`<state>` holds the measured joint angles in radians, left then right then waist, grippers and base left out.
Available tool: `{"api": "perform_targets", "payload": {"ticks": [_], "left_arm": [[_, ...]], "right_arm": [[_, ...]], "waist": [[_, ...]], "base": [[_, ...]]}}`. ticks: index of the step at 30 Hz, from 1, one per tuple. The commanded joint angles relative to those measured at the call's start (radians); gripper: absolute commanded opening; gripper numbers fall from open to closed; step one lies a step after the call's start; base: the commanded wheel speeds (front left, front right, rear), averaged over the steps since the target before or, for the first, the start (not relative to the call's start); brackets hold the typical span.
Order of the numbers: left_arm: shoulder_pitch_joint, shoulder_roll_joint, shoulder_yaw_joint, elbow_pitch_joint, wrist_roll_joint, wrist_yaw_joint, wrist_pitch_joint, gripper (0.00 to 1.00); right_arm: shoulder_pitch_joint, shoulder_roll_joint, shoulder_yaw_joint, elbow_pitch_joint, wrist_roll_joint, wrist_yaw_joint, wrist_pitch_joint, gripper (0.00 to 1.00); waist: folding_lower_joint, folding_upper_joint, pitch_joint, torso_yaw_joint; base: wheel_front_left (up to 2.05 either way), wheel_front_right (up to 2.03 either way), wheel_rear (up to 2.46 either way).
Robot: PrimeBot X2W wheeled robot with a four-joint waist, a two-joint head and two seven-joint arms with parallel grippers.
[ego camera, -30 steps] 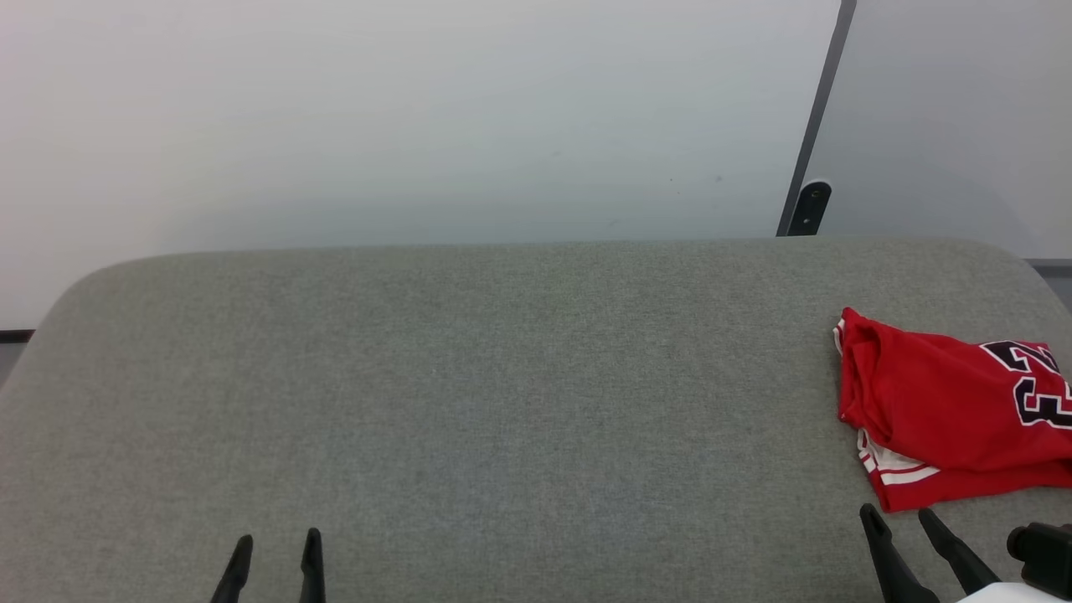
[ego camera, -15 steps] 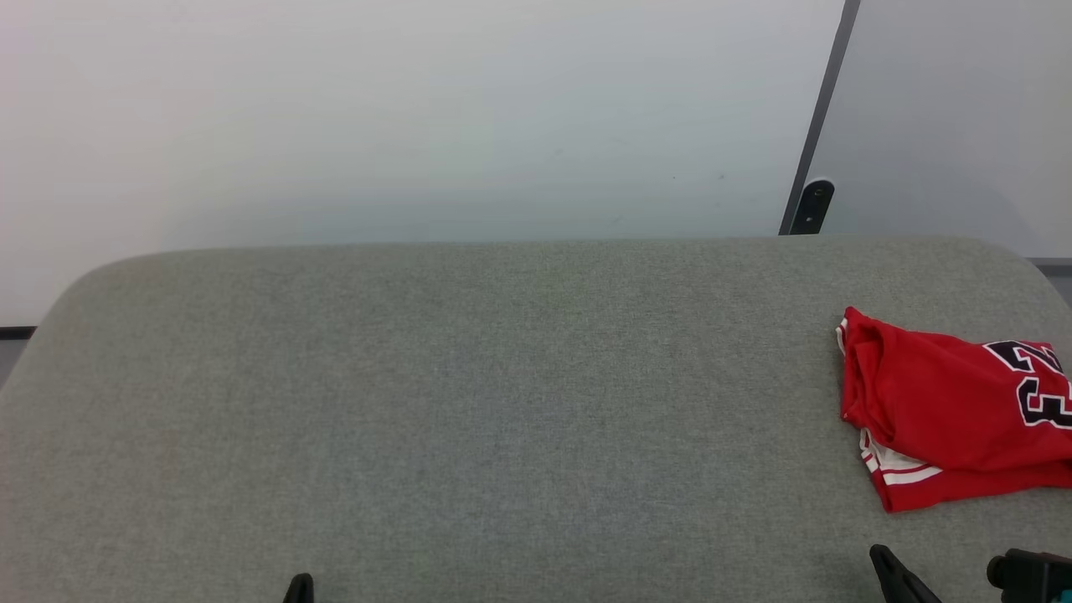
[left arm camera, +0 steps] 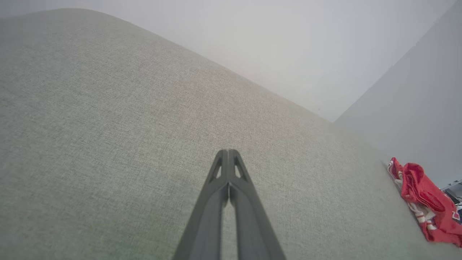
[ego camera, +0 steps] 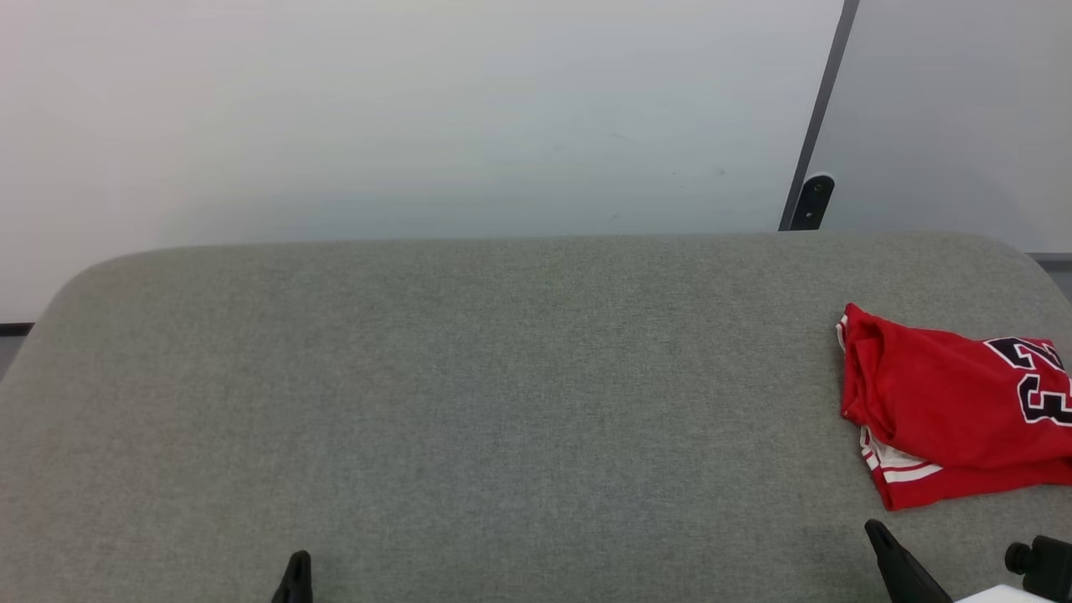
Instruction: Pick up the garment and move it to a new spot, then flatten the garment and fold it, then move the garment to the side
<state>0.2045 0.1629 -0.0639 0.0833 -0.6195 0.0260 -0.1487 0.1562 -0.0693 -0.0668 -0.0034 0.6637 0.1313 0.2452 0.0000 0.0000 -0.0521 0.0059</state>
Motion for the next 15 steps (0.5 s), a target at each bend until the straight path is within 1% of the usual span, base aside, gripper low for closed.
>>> {"api": "perform_targets", "payload": {"ticks": [1, 2, 15], "left_arm": [[-0.031, 0.002, 0.011, -0.004, -0.047, -0.010, 0.009, 0.00], [-0.031, 0.002, 0.011, -0.004, -0.047, -0.010, 0.009, 0.00], [-0.085, -0.015, 0.036, 0.026, -0.228, -0.038, 0.051, 0.00]], "right_arm": [[-0.033, -0.001, -0.007, -0.003, 0.044, 0.000, -0.011, 0.00], [-0.033, -0.001, -0.007, -0.003, 0.044, 0.000, -0.011, 0.00], [-0.078, 0.002, -0.015, 0.043, 0.212, 0.000, -0.034, 0.00]], "waist": [[0.0000, 0.0000, 0.001, 0.000], [0.0000, 0.0000, 0.001, 0.000], [0.0000, 0.0000, 0.008, -0.001]], "base": [[0.00, 0.00, 0.00], [0.00, 0.00, 0.00], [0.00, 0.00, 0.00]]}}
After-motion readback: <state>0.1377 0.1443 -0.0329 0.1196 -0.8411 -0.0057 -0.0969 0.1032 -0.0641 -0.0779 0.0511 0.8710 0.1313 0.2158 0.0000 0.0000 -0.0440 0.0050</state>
